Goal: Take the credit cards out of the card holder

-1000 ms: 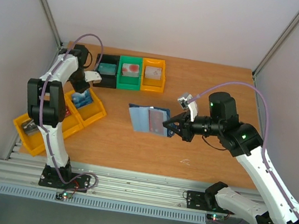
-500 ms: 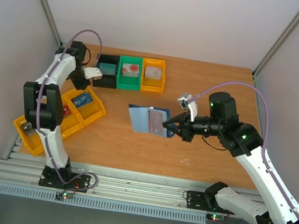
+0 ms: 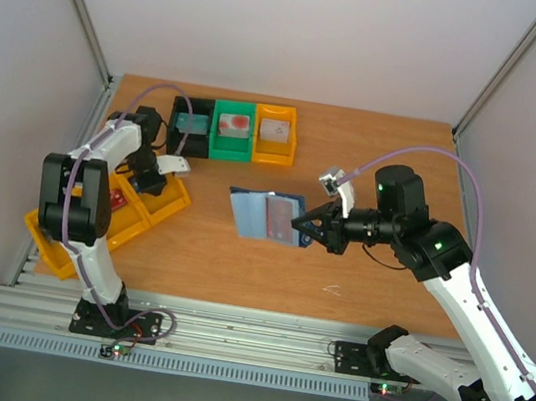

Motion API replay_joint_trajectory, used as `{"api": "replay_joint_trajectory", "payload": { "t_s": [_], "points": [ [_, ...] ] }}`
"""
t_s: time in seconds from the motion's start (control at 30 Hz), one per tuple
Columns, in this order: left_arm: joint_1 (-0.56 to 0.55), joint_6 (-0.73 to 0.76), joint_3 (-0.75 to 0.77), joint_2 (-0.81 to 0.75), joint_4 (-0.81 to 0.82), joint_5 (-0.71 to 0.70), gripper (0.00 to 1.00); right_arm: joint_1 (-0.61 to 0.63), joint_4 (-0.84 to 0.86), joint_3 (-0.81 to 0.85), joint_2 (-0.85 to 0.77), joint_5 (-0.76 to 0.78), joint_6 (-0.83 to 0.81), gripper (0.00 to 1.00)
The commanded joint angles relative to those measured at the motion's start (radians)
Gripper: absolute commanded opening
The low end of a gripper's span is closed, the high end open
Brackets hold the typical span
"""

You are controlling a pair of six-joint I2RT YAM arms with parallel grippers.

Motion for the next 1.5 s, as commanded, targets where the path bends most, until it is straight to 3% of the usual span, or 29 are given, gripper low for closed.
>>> {"api": "replay_joint_trajectory", "payload": {
  "t_s": [0.0, 0.53, 0.63, 0.9, 1.03, 1.27, 1.47],
  "points": [
    [-0.009, -0.012, 0.001, 0.045, 0.095, -0.005, 0.14, -0.002, 0.019, 0.02, -0.022, -0.018, 0.023, 0.01],
    [-0.04, -0.008, -0.082, 0.091, 0.415, -0.283, 0.16, -0.002, -0.004, 0.032, -0.057, 0.013, 0.042, 0.01],
    [-0.036, -0.008, -0.091, 0.062, 0.434, -0.27, 0.16, -0.003, -0.003, 0.033, -0.063, 0.011, 0.045, 0.01],
    [-0.029, -0.034, -0.077, -0.059, 0.318, -0.108, 0.17, -0.003, -0.01, 0.032, -0.076, 0.018, 0.054, 0.01],
    [-0.025, -0.019, -0.044, -0.16, 0.186, 0.019, 0.24, -0.002, -0.008, 0.032, -0.081, 0.029, 0.066, 0.01],
    [0.004, -0.012, 0.014, -0.375, -0.009, 0.213, 0.52, -0.002, 0.014, 0.028, -0.076, 0.011, 0.091, 0.01],
    [0.004, -0.022, 0.133, -0.576, -0.3, 0.752, 0.85, -0.001, 0.04, 0.057, -0.048, -0.02, 0.101, 0.01]
  ]
}}
